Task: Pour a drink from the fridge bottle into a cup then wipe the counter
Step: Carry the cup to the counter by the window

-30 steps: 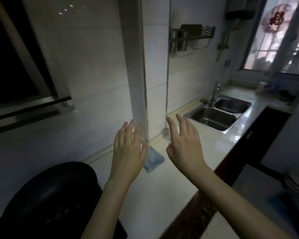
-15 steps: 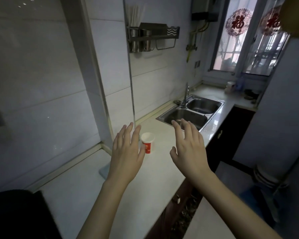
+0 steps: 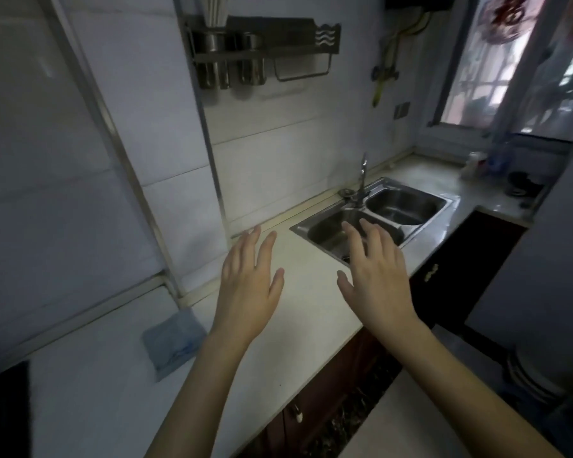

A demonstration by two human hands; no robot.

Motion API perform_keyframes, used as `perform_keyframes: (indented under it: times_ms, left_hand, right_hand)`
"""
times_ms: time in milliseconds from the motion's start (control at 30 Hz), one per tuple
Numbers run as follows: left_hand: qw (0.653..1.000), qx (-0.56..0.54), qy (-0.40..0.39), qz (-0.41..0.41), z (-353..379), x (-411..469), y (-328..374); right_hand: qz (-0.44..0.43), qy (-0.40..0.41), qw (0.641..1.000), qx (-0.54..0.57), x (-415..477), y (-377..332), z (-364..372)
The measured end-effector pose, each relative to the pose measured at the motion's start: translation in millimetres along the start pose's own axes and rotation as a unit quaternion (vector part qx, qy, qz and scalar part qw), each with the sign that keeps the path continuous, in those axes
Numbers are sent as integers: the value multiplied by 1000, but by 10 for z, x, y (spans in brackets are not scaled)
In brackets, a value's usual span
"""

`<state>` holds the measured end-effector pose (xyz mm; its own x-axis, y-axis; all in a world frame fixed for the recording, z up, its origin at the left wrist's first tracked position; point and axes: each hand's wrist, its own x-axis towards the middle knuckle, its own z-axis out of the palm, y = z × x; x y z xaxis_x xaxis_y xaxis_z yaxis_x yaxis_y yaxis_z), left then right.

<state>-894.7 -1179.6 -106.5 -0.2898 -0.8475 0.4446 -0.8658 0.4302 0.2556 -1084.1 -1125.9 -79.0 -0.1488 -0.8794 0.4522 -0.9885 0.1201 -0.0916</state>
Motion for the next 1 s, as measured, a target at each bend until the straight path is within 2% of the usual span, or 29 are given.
perform_keyframes:
  times_ms: [233,533,833,1000]
  left_hand:
    - [997,62,4,-51,340,210,-340]
    - [991,80,-14,-107,915,589,-1116]
    - [991,72,-39,-109,1384,610,-1433]
    - [986,42,-63,-150,1717,579,-1542]
  right_hand:
    - [-32,-58,997,37,363,-90,533]
    - [-73,-70,994,46,998,-434,1257]
    - [-106,-137,985,0,1162,-553,2075]
    - [-144,-158,976,35,1132,-605,2540]
